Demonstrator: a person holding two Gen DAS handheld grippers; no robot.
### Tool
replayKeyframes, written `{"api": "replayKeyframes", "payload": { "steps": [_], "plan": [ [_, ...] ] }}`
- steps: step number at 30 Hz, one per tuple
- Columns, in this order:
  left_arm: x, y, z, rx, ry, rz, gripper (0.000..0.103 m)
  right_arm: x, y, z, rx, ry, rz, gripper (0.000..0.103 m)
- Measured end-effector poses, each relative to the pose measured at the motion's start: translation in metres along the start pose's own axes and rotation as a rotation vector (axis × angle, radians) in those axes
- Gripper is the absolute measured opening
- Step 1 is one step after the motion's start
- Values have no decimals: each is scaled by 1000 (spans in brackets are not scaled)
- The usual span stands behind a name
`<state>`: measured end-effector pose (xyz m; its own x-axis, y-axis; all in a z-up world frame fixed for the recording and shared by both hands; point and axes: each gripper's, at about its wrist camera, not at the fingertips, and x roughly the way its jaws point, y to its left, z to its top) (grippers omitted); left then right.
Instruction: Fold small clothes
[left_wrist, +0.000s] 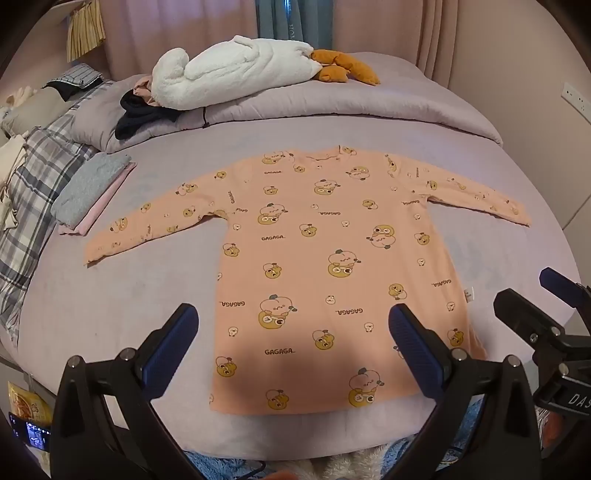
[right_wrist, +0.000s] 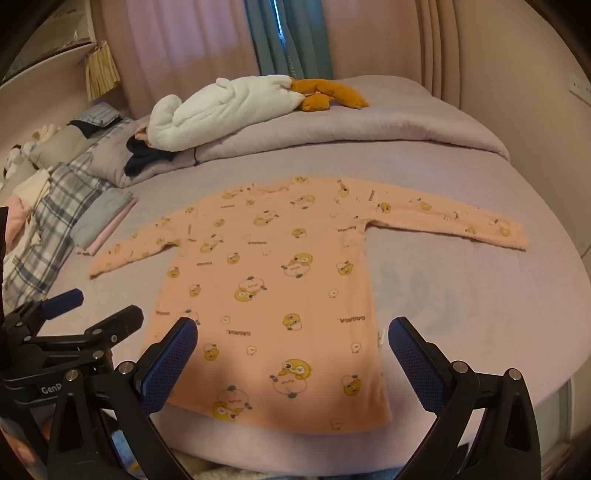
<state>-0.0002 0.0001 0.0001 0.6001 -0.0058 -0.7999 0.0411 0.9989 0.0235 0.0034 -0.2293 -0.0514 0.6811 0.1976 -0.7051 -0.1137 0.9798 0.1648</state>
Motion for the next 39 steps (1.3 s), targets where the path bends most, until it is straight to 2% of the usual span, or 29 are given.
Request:
{"api": "replayKeyframes", "payload": {
  "steps": [7, 39],
  "plan": [
    [0, 2, 1, -3, 7, -19, 103, 0, 0, 0, -3, 2, -2, 102],
    [-1, 0, 1, 0, -6, -15, 103, 2, 5, -1, -6, 6, -6, 102]
  ]
}}
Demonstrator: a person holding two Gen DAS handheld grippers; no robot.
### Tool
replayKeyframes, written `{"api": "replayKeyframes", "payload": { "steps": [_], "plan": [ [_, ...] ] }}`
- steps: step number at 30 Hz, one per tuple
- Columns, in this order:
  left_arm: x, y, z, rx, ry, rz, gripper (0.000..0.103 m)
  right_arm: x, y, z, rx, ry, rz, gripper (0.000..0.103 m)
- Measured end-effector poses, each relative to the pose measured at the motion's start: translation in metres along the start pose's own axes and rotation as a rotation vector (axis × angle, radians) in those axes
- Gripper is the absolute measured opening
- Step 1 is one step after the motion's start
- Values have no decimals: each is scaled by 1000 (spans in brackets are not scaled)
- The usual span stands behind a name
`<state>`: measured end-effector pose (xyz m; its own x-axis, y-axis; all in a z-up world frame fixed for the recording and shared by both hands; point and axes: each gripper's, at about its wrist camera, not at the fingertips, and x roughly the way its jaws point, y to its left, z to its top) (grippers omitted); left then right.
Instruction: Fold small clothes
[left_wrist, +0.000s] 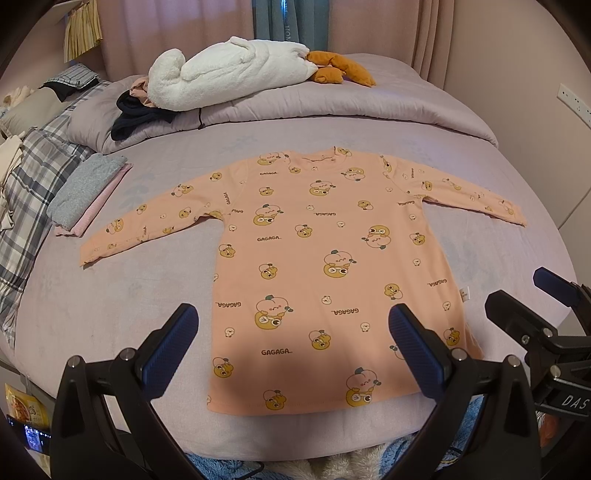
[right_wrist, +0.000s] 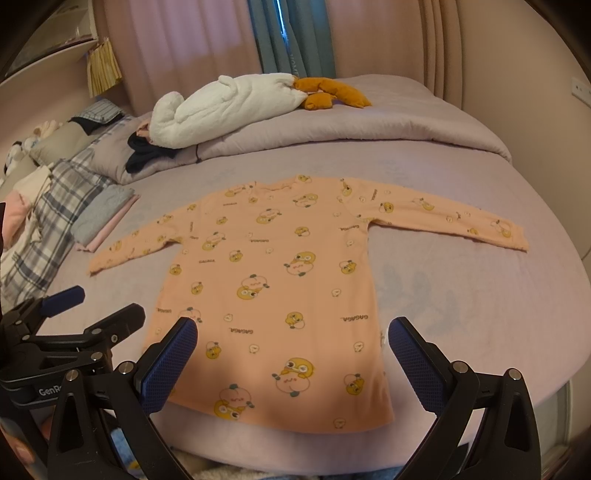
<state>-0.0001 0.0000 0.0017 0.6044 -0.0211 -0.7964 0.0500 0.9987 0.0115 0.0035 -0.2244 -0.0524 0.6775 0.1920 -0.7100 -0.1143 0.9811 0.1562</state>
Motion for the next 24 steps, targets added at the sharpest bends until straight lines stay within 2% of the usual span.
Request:
{"api": "replayKeyframes", "payload": {
  "steps": [24],
  "plan": [
    [5, -3, -1, 16, 14, 1, 103, 1, -2, -1, 3, 5, 2, 102]
  ]
}}
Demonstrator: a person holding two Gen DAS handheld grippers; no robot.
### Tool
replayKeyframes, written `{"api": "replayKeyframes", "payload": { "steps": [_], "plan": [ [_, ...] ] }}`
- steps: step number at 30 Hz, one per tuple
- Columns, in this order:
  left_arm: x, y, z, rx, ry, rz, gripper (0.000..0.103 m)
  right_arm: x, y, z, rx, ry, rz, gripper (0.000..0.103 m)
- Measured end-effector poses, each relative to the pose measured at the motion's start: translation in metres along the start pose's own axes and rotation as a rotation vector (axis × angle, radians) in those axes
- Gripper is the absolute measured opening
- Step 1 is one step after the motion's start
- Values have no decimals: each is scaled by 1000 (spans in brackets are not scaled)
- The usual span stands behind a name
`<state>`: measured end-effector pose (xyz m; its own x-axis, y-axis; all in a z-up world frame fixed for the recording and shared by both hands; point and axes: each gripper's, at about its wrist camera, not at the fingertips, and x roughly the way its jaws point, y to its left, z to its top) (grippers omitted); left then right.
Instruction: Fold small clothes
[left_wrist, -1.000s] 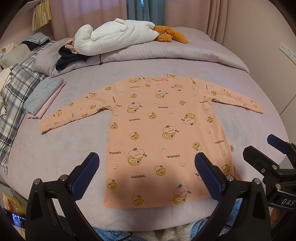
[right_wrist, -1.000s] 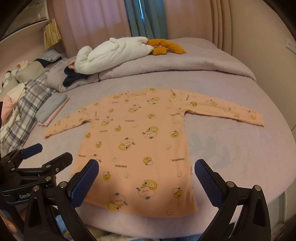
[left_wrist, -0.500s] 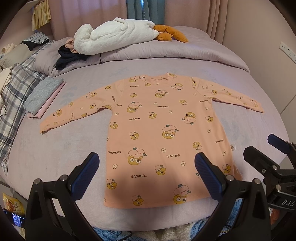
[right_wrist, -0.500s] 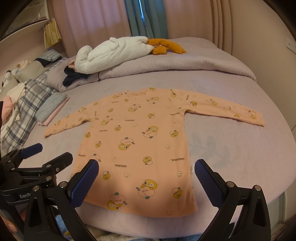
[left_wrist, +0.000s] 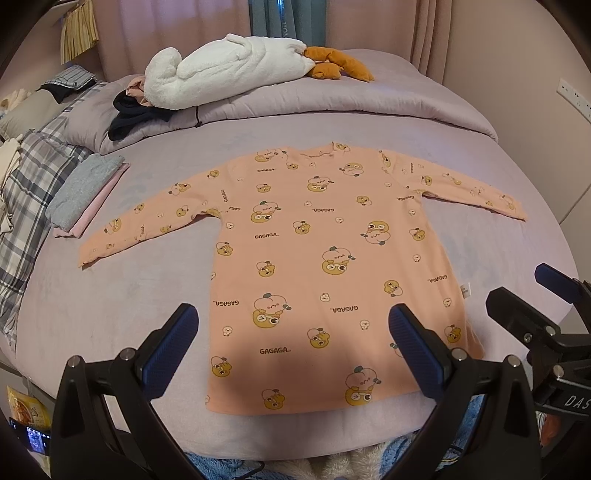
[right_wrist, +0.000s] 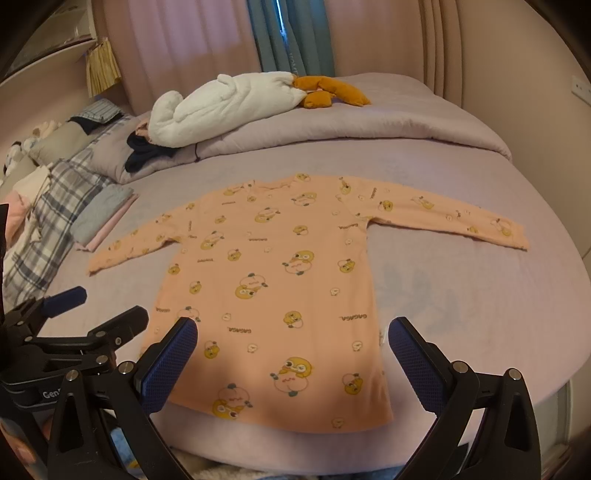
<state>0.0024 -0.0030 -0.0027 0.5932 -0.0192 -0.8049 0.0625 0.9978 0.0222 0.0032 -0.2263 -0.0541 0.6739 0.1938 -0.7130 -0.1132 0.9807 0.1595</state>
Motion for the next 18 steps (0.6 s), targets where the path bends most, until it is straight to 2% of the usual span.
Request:
{"api": "replayKeyframes", "payload": {
  "steps": [18],
  "plan": [
    [3, -2, 0, 0, 6, 6, 103, 2, -1, 0, 4, 9, 4, 102]
  ]
}}
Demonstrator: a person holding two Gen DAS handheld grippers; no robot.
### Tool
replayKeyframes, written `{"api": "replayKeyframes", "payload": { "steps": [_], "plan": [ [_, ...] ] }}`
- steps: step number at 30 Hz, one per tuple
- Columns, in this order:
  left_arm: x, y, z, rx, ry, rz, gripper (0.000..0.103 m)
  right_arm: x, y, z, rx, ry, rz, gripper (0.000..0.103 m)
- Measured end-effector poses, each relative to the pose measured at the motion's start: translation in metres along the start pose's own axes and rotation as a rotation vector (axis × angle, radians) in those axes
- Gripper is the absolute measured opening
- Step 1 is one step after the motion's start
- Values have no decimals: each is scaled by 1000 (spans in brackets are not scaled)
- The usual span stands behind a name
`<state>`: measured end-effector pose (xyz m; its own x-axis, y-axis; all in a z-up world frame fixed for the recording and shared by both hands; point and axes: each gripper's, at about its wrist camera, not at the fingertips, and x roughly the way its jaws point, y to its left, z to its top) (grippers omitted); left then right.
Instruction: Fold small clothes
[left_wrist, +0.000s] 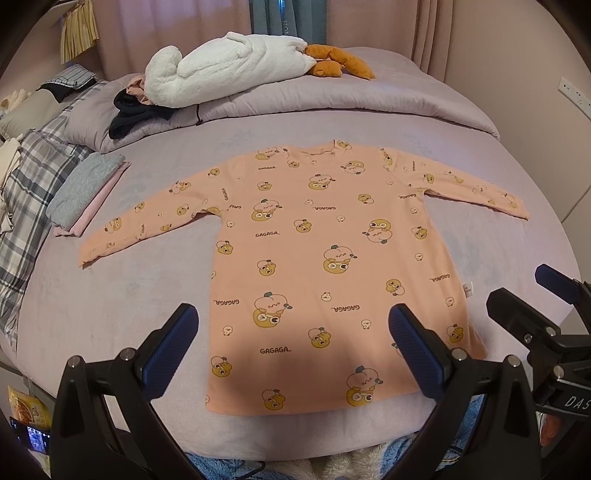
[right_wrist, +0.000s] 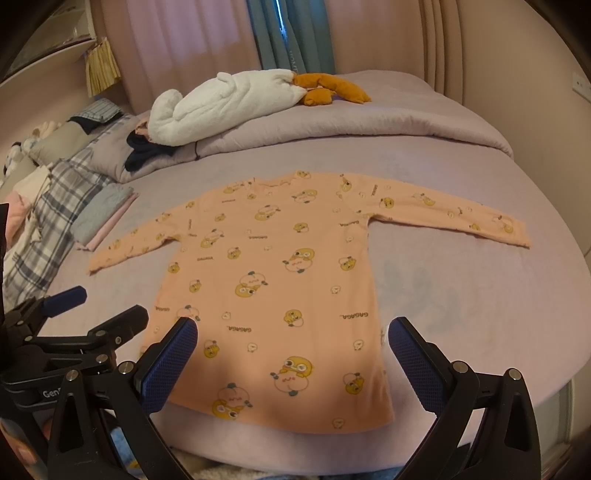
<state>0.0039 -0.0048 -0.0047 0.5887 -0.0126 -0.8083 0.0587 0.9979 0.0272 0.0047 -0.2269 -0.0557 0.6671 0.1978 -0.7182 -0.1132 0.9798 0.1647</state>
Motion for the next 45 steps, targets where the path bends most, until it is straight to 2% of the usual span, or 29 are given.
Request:
{"api": "replayKeyframes", "payload": {
  "steps": [16, 19, 21, 24, 25, 28, 31, 33, 36, 41, 43, 45],
  "plan": [
    [6, -2, 2, 4, 9, -8, 103, 8, -7, -2, 16, 10, 9, 102],
    [12, -1, 3, -14, 18, -42, 103, 11, -15, -2, 49, 5, 45, 102],
    [22, 4, 5, -47, 30, -63, 103, 16, -28, -3, 97, 5, 110, 102],
    [39, 12, 8, -87, 50, -107, 103, 28, -56, -4, 206, 6, 211, 102],
    [44, 15, 8, -105, 59, -140, 103, 33, -74, -5, 271, 2, 250, 102],
    [61, 27, 11, -208, 88, -262, 103, 46, -122, -10, 445, -6, 298, 102],
    [74, 34, 16, -284, 86, -317, 103, 52, -161, -15, 548, -27, 269, 102],
    [79, 35, 21, -300, 73, -325, 103, 56, -190, -16, 595, -57, 199, 102],
    [86, 36, 27, -317, 62, -375, 103, 63, -235, -17, 684, -92, 128, 102],
    [104, 42, 39, -371, 62, -455, 103, 82, -300, -16, 837, -149, 97, 102],
    [113, 42, 45, -386, 71, -506, 103, 92, -319, -13, 894, -160, 100, 102],
    [121, 42, 49, -412, 83, -525, 103, 102, -332, -9, 931, -167, 98, 102]
  ]
}}
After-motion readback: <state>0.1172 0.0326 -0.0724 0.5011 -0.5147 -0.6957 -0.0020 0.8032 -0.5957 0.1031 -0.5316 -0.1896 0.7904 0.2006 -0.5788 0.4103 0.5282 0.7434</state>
